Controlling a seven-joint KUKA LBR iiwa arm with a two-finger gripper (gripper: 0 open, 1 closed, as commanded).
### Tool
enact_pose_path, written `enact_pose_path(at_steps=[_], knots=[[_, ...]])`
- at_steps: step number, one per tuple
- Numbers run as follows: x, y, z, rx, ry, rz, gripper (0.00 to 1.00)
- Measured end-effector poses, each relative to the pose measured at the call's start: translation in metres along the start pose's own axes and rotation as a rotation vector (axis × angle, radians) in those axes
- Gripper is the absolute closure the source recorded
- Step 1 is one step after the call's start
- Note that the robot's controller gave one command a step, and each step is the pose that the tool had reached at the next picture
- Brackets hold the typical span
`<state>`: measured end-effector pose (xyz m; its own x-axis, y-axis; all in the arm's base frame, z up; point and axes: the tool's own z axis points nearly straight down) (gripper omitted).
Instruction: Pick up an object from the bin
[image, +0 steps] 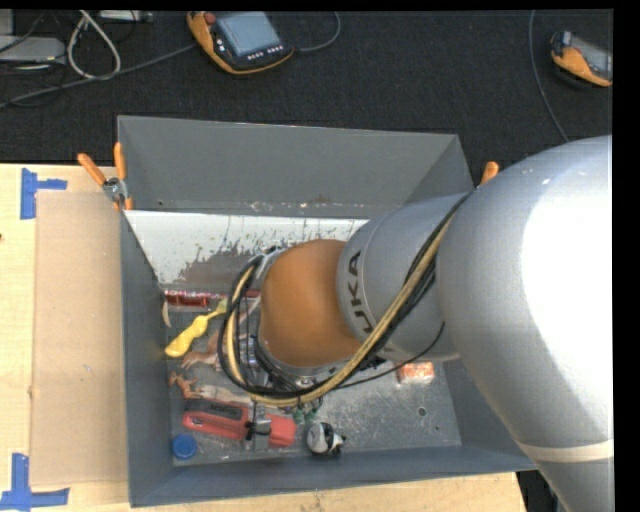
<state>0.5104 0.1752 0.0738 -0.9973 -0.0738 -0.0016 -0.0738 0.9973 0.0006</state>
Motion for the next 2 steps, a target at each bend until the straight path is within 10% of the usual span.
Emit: enact_pose_path(at_steps=[1,2], knots=[[0.0207,-0.0212,0.0021,0.000,-0.003,-0.551,1.00],[0.0206,-0.0213,0.0021,-0.001,-0.003,-0.550,1.00]])
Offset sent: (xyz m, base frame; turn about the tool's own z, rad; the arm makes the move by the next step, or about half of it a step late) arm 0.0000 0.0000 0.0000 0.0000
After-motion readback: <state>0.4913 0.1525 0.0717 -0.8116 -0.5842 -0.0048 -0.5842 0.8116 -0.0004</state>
